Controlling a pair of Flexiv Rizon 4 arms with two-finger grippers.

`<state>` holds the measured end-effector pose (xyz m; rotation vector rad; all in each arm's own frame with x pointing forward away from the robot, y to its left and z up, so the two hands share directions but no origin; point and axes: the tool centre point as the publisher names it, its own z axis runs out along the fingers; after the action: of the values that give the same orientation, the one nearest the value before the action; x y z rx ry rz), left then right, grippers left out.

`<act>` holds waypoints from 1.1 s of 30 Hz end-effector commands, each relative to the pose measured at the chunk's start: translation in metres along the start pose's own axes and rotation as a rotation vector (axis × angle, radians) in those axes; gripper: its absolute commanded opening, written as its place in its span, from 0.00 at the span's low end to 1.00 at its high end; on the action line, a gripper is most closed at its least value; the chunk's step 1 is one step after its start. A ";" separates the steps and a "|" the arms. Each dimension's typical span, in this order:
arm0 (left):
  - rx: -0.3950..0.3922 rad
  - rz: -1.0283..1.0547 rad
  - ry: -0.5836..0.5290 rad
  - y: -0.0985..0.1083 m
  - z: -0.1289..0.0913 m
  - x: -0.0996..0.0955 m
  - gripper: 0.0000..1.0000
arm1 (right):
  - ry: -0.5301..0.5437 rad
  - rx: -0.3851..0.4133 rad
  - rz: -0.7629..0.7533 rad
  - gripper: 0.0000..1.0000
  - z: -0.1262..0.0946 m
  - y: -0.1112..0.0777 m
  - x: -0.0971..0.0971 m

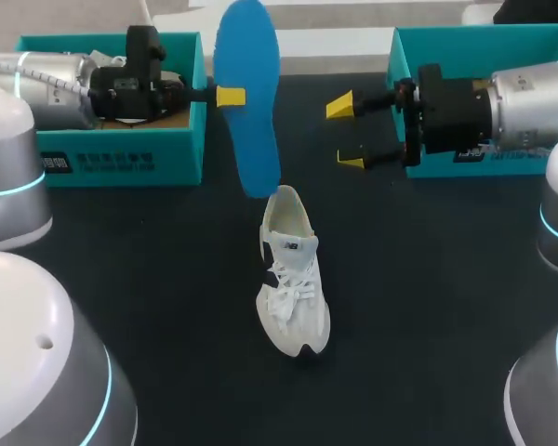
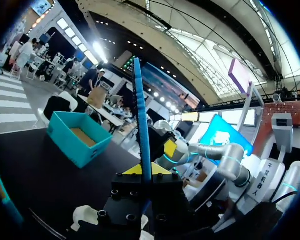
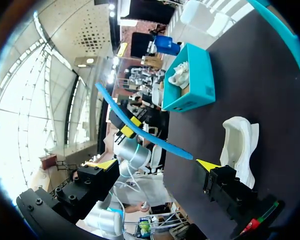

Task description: Take the shoe out of the shoebox, open the shoe tongue, remove and reinsert the insole, then place the shoe into the shoebox

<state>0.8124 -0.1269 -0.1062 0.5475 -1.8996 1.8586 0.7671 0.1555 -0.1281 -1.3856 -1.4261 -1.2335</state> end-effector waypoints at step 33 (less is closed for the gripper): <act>0.082 1.266 -0.259 -0.014 -0.006 -0.012 0.00 | -0.002 -0.001 0.001 1.00 0.003 0.001 0.000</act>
<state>0.8349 -0.1200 -0.0970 -0.4292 -2.5817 2.5238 0.7678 0.1564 -0.1285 -1.3856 -1.4259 -1.2332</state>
